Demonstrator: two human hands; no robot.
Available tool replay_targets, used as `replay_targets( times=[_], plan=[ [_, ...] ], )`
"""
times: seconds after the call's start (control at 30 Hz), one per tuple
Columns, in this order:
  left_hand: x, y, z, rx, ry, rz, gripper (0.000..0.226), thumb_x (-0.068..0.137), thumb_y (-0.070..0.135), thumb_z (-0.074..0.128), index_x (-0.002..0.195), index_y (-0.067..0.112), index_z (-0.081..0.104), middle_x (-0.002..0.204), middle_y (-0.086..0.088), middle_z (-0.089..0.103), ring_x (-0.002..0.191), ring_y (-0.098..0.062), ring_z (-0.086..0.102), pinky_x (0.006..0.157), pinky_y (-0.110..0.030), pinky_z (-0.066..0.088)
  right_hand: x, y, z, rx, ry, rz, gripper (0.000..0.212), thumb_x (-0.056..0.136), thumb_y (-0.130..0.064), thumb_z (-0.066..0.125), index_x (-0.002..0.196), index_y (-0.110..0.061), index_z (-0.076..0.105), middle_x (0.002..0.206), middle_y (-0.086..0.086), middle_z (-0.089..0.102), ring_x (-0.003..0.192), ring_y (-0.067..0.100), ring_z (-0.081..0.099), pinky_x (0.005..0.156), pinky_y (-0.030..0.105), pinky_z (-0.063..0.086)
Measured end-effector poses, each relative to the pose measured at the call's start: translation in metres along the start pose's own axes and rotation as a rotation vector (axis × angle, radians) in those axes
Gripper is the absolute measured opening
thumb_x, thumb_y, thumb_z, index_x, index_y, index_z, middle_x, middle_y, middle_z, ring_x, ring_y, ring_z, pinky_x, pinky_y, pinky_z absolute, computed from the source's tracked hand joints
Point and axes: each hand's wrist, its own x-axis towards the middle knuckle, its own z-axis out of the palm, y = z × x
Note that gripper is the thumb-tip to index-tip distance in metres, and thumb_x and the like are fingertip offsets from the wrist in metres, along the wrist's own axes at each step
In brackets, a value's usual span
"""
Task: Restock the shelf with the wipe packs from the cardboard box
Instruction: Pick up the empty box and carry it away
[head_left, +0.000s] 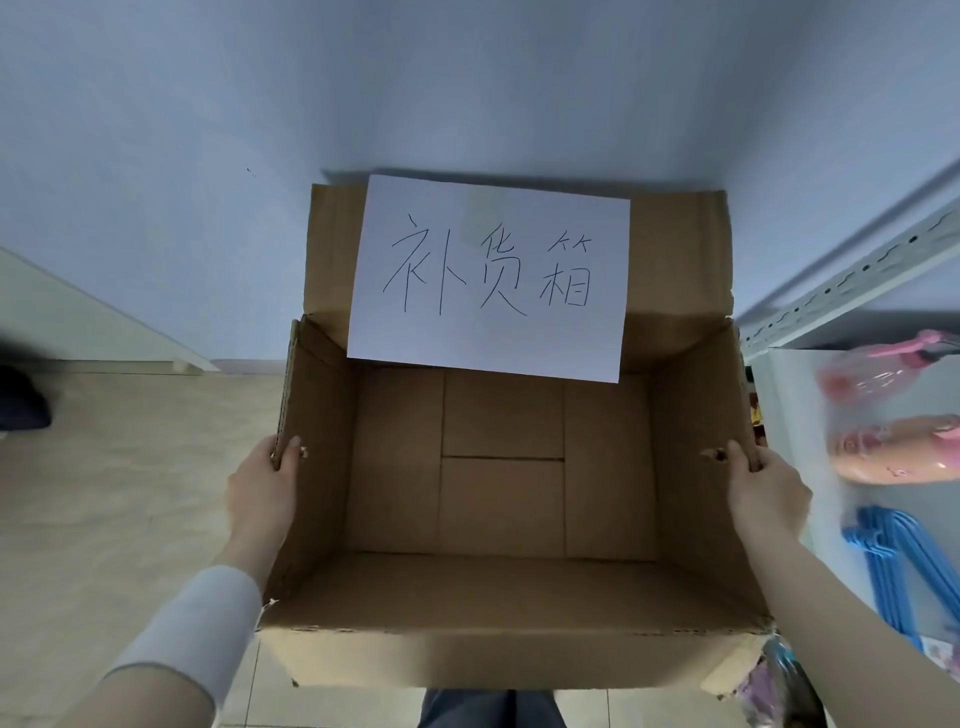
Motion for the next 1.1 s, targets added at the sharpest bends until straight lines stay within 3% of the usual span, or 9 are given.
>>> replay_targets(
  times=[0.23,0.43,0.6,0.8,0.9,1.1],
  plan=[
    [0.022,0.007,0.014,0.036,0.004,0.019,0.032,0.097,0.030,0.043,0.101,0.004,0.060,0.097,-0.026,0.065,0.093,-0.044,0.057,0.077,-0.044,0.043,0.024,0.003,0.029,-0.005,0.005,0.014,0.036,0.096,-0.036,0.045,0.102,-0.006,0.065,0.075,0.005,0.056,0.060,0.017,0.046,0.050,0.022,0.030],
    [0.032,0.012,0.019,0.078,-0.008,0.015,0.031,0.097,0.029,0.044,0.097,0.004,0.061,0.097,-0.030,0.064,0.094,-0.047,0.056,0.077,-0.045,0.042,0.036,-0.001,0.034,0.003,-0.008,0.036,0.032,0.096,-0.034,0.047,0.097,-0.008,0.066,0.060,-0.005,0.047,0.052,0.009,0.042,0.047,0.020,0.028],
    [0.035,0.013,0.020,0.081,-0.007,0.021,0.030,0.097,0.029,0.044,0.096,0.005,0.062,0.098,-0.028,0.064,0.094,-0.045,0.056,0.075,-0.043,0.041,0.039,-0.001,0.036,-0.023,0.005,0.008,0.033,0.096,-0.033,0.047,0.100,-0.007,0.067,0.064,-0.001,0.050,0.051,0.008,0.041,0.047,0.019,0.026],
    [0.030,0.007,0.015,0.115,-0.020,0.032,0.027,0.097,0.031,0.043,0.082,0.010,0.052,0.088,-0.025,0.062,0.080,-0.039,0.053,0.065,-0.037,0.033,0.036,0.006,0.026,-0.098,-0.019,0.015,0.036,0.096,-0.035,0.045,0.104,-0.007,0.066,0.070,0.006,0.054,0.056,0.018,0.048,0.049,0.023,0.033],
    [0.026,0.004,0.012,0.116,-0.038,0.021,0.029,0.096,0.032,0.044,0.086,0.008,0.056,0.092,-0.025,0.063,0.088,-0.042,0.056,0.067,-0.038,0.035,0.030,0.008,0.022,-0.125,-0.037,0.034,0.038,0.096,-0.036,0.044,0.105,-0.007,0.066,0.077,0.011,0.059,0.069,0.027,0.055,0.057,0.029,0.038],
    [0.025,0.000,0.017,0.098,-0.033,-0.001,0.027,0.096,0.030,0.044,0.088,0.009,0.058,0.094,-0.025,0.064,0.092,-0.044,0.055,0.069,-0.039,0.036,0.026,0.012,0.030,-0.086,-0.026,0.026,0.036,0.096,-0.036,0.045,0.102,-0.008,0.067,0.076,0.005,0.058,0.068,0.024,0.055,0.059,0.028,0.041]
  ],
)
